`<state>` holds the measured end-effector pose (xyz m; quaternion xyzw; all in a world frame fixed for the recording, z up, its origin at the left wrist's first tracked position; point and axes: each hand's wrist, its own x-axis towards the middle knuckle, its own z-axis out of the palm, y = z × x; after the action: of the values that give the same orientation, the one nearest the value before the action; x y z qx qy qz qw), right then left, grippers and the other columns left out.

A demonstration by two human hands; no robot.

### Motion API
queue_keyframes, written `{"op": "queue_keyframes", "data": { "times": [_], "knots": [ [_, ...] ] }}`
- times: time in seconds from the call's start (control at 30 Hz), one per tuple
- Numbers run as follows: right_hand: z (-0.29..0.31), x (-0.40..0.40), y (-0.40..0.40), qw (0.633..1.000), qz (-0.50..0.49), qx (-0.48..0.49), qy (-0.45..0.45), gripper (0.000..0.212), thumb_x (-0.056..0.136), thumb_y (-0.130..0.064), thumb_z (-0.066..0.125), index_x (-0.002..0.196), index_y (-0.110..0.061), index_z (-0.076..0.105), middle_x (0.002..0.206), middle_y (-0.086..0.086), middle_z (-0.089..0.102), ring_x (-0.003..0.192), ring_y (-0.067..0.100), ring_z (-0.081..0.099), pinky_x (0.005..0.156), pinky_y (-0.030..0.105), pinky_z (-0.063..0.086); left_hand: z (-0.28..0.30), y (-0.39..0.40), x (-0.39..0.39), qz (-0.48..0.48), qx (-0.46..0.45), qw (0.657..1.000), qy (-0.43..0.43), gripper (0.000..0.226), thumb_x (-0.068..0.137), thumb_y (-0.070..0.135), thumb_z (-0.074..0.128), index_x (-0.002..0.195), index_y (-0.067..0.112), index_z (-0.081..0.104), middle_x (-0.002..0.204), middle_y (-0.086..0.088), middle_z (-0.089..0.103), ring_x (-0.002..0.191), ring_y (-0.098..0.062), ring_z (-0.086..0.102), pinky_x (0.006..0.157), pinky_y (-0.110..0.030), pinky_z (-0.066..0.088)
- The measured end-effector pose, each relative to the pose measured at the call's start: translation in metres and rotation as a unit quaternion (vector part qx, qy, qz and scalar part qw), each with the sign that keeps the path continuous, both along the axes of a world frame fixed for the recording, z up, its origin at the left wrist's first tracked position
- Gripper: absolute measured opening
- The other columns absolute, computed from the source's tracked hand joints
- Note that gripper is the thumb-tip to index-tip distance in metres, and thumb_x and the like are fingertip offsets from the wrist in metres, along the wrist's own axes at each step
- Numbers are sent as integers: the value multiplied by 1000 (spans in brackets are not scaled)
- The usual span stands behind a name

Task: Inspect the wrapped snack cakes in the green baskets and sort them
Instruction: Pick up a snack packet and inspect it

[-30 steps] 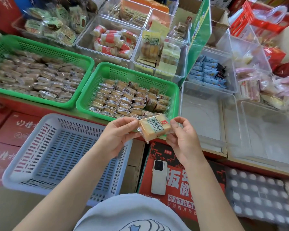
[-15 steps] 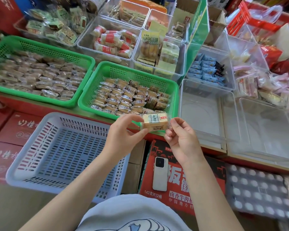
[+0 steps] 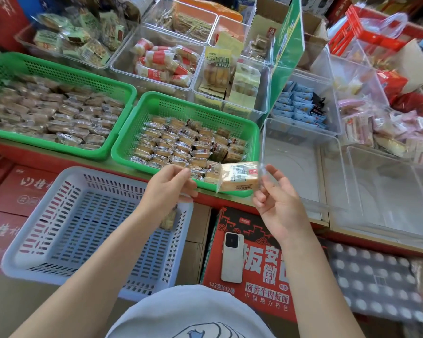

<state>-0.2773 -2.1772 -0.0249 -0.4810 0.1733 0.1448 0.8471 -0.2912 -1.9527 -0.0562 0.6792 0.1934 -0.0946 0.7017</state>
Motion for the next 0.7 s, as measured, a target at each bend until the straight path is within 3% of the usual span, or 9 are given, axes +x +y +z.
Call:
{"op": "queue_keyframes", "data": {
  "times": [0.1,0.23,0.33,0.43,0.5,0.57,0.63,0.7],
  "knots": [
    [-3,-2,8,997,75,-7,-21,49,90,-9,58,137,-15,45,101,17,63,58,12,46,48,21,42,4,-14,5,-71,-189,976,88,48,92,45,58,124,9,57,110,-16,73,98,-29,73,72,-41,63],
    [-11,-3,18,980,151,-118,-52,41,97,-7,56,136,-17,50,84,12,59,58,14,47,50,24,39,-5,-24,9,-68,-276,955,85,48,85,37,65,123,7,60,95,-9,70,79,-17,70,55,-26,58],
    [-15,1,20,979,154,-132,-32,28,92,-26,62,119,-17,63,98,14,69,68,19,57,56,27,43,-9,-21,13,-89,-291,949,78,29,85,31,64,106,12,60,85,-5,70,69,-13,68,51,-22,55],
    [-20,9,18,981,127,-144,-7,16,85,-29,66,96,-18,67,103,14,69,96,32,65,76,43,56,-13,-20,17,-124,-300,942,82,21,86,28,64,100,13,60,85,-4,71,69,-14,69,50,-21,54],
    [-24,17,19,981,96,-169,-13,9,80,-31,69,84,-23,71,100,14,68,97,33,62,87,56,51,-16,-22,22,-121,-309,940,83,21,87,27,65,100,11,61,88,-7,71,70,-15,69,50,-22,55],
    [-28,25,20,983,63,-174,-16,6,77,-32,70,75,-26,71,94,11,69,92,30,62,83,51,50,-20,-25,28,-93,-316,941,82,20,86,25,66,100,11,61,90,-9,72,73,-17,70,53,-23,57],
    [-34,35,19,984,42,-171,-5,11,78,-32,69,80,-21,69,90,7,72,88,23,67,75,42,54,-25,-27,36,-49,-299,949,80,23,83,23,69,102,11,63,94,-11,73,79,-20,72,56,-26,59],
    [-42,44,18,979,64,-192,11,27,82,-38,68,99,-17,66,99,6,74,95,22,71,78,45,59,-33,-27,47,-22,-269,960,70,23,85,20,70,105,10,64,97,-12,74,83,-22,73,60,-28,59]
  ]
}}
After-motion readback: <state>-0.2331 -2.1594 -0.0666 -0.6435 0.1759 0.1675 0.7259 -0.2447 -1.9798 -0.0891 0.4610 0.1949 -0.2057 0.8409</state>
